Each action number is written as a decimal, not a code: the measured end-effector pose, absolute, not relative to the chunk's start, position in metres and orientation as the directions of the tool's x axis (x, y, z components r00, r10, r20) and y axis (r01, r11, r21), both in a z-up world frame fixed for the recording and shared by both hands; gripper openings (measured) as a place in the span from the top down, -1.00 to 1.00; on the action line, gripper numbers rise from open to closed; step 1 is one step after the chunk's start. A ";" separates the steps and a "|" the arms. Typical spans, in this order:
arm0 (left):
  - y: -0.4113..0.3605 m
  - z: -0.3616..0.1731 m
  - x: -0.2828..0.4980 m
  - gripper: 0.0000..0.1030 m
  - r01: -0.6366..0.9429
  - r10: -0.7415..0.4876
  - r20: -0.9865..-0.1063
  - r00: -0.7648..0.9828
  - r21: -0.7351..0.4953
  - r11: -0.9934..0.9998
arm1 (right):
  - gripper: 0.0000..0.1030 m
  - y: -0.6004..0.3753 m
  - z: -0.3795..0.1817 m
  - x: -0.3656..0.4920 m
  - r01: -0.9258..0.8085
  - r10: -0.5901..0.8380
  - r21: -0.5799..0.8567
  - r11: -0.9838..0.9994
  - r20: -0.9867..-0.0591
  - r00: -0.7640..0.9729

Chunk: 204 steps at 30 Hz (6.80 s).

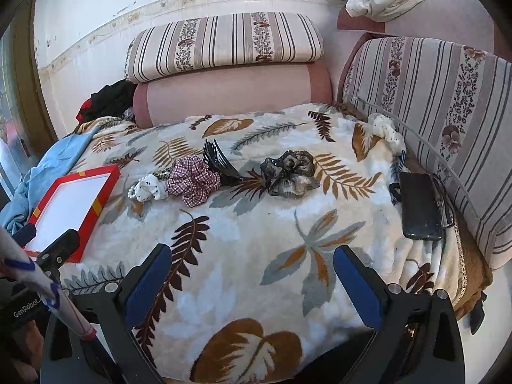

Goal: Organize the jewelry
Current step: 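Move both tools toward the row of scrunchies on the blanket, then grasp the black sheer scrunchie with the right tool while the left tool grasps the plaid scrunchie, then carry both scrunchies over the red-framed tray and open both tools, then withdraw both tools from the tray back toward the remaining accessories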

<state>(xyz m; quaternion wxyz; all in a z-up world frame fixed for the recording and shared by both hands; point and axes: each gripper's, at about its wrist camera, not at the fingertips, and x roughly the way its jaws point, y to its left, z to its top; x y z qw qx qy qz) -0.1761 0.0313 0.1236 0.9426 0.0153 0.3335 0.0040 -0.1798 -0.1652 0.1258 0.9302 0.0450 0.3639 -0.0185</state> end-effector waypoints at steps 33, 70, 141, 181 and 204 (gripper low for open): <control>0.074 0.089 -0.117 -0.95 -0.057 0.010 -0.704 0.710 -0.044 0.997 | -0.99 -0.188 0.096 -0.143 0.139 -0.016 0.105 0.985 -0.740 0.672; -0.007 0.059 0.022 -0.25 0.311 -0.381 -0.672 0.635 -0.230 0.922 | -0.26 -0.280 0.034 0.029 0.387 0.068 0.352 0.852 -0.808 0.585; 0.244 0.120 0.000 0.73 -0.074 -0.151 -0.640 0.754 -0.311 0.948 | 0.65 0.017 0.149 -0.015 -0.252 0.387 0.298 0.921 -0.621 0.682; 0.363 0.078 0.031 -0.01 -0.353 0.022 -0.738 0.675 -0.297 0.887 | 0.25 0.166 0.085 0.071 -0.322 0.408 0.273 0.907 -0.762 0.503; 0.255 0.117 -0.004 -0.09 -0.162 -0.041 -0.603 0.797 -0.278 0.947 | -0.15 -0.036 0.123 -0.035 -0.161 0.187 0.105 0.981 -0.707 0.682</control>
